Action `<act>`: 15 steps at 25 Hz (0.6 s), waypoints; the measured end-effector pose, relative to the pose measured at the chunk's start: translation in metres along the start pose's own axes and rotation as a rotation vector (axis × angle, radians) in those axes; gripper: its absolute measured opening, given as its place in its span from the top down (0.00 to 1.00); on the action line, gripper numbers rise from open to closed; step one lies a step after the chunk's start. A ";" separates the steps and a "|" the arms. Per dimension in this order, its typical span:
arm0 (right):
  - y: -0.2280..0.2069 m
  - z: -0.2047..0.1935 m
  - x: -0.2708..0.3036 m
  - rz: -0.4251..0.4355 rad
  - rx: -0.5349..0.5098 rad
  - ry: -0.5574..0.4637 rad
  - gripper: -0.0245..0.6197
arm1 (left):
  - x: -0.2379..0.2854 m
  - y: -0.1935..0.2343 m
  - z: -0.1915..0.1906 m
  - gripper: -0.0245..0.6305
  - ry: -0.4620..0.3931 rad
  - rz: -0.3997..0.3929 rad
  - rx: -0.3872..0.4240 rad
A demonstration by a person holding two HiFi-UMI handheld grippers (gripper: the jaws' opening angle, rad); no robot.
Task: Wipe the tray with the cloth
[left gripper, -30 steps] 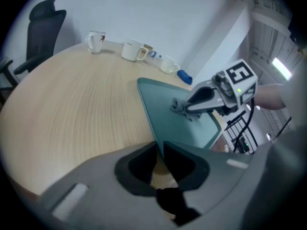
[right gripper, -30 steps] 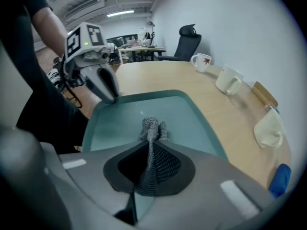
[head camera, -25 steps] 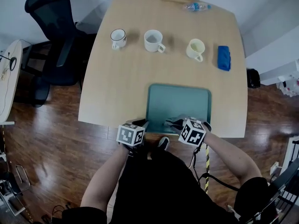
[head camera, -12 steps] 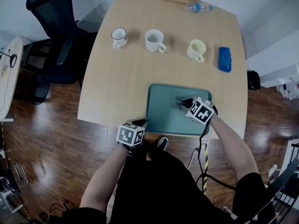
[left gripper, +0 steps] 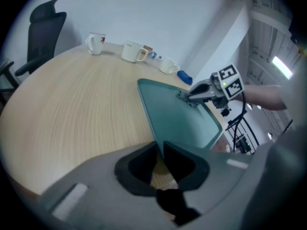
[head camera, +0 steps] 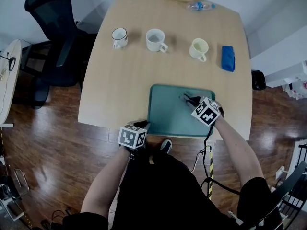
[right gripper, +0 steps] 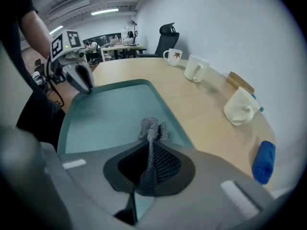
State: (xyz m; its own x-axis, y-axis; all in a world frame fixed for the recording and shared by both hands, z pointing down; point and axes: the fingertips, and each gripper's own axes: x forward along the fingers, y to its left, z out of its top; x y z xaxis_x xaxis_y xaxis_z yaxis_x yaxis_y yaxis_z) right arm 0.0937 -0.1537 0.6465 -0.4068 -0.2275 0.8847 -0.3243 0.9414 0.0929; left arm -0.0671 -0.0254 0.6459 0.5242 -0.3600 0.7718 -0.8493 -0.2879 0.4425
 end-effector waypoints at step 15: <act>0.119 -0.059 -0.044 0.280 -0.121 0.023 0.92 | -0.002 0.002 0.001 0.89 0.012 0.014 0.003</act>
State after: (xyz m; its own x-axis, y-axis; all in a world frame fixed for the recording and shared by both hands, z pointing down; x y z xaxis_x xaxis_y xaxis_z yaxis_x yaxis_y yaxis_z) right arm 0.1235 -0.0169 0.6458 -0.4459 0.0497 0.8937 -0.0979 0.9898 -0.1039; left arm -0.0697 -0.0259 0.6452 0.5115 -0.3533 0.7833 -0.8563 -0.2853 0.4305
